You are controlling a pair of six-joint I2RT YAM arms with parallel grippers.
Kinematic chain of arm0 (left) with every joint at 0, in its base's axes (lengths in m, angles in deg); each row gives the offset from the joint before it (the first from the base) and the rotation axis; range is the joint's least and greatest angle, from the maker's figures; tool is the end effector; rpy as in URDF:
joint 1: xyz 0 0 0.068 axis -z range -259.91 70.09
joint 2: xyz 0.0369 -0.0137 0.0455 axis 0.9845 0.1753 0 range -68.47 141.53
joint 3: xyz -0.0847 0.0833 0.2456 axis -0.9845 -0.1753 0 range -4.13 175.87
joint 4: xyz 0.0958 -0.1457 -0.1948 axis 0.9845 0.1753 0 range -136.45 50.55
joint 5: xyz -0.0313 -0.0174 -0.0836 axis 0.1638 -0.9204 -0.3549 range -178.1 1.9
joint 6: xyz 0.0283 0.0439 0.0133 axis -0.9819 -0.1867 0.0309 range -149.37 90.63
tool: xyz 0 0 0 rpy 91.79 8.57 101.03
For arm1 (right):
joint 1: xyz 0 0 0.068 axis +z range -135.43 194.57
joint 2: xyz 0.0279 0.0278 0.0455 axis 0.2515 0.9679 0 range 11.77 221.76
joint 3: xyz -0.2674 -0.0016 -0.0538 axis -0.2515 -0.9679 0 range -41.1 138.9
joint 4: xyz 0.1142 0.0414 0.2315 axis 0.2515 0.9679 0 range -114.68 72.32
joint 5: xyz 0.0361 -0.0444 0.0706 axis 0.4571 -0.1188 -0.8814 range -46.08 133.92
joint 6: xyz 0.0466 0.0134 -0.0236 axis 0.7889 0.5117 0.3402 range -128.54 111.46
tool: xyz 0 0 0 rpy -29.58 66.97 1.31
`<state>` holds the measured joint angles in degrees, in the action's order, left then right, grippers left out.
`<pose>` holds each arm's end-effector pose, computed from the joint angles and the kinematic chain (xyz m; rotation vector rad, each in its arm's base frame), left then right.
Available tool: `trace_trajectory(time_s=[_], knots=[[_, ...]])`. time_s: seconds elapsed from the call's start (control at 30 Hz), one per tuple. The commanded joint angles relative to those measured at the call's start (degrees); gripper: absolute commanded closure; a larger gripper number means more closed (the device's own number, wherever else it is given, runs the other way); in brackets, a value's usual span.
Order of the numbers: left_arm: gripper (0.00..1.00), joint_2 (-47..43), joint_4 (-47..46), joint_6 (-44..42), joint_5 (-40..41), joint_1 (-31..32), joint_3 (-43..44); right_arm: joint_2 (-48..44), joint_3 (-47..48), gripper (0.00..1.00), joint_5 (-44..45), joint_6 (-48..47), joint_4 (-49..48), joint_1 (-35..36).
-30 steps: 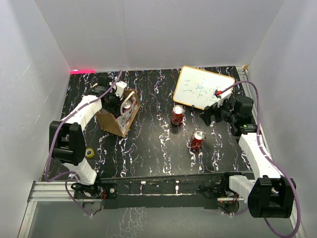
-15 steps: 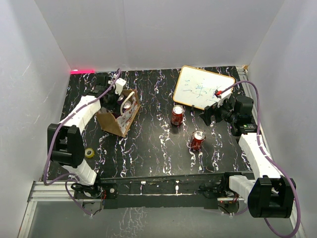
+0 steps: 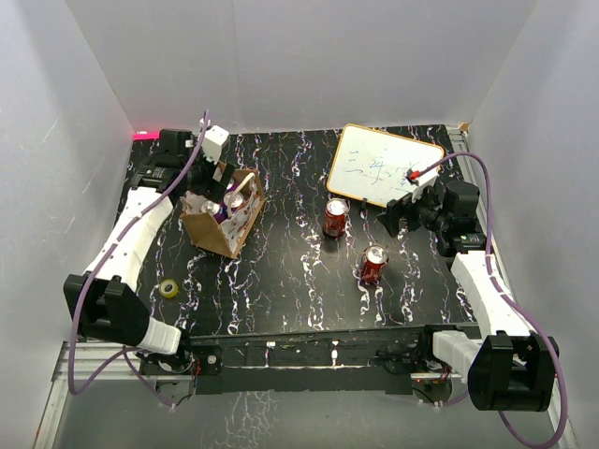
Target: Place the beverage into the canvas bag
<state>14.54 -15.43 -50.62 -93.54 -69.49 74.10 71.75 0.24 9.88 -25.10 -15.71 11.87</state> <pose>0.3198 -0.0621 0.3510 0.6492 2.0940 0.0024 0.2316 0.0091 0.2725 -0.5949 1.8946 0.3917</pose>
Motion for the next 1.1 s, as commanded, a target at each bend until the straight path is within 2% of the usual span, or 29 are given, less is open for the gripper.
trace_trajectory(time_s=[0.0,0.1,0.27,0.33,0.53,0.77,1.07], knots=[[0.03,-2.9,3.24,1.64,-3.96,-0.08,2.86,-0.37,-0.56,0.02,0.07,-0.4,-2.38,-0.35],[0.04,-4.19,3.69,1.98,-7.38,-0.06,3.74,-0.29,-0.56,0.02,0.04,-0.36,-2.47,-0.37],[0.09,-7.04,3.88,5.15,-20.38,0.31,5.38,-0.41,-0.56,0.02,0.02,-0.41,-2.47,-0.33],[0.09,-6.97,4.56,6.09,-22.06,1.78,6.78,-0.44,-0.56,0.02,-0.06,-0.37,-2.47,-0.38],[0.1,-5.94,3.69,5.44,-17.07,12.17,9.84,-0.69,-0.56,0.02,-0.12,-0.4,-2.47,-0.53],[0.09,2.76,2.15,4.81,-12.29,23.42,12.83,-1.59,-0.57,0.02,0.37,-0.49,-2.41,-1.36],[0.1,16.69,-2.58,6.63,-9.87,30.55,16.37,-2.45,-0.65,0.02,0.54,-0.82,-2.2,-2.26]])
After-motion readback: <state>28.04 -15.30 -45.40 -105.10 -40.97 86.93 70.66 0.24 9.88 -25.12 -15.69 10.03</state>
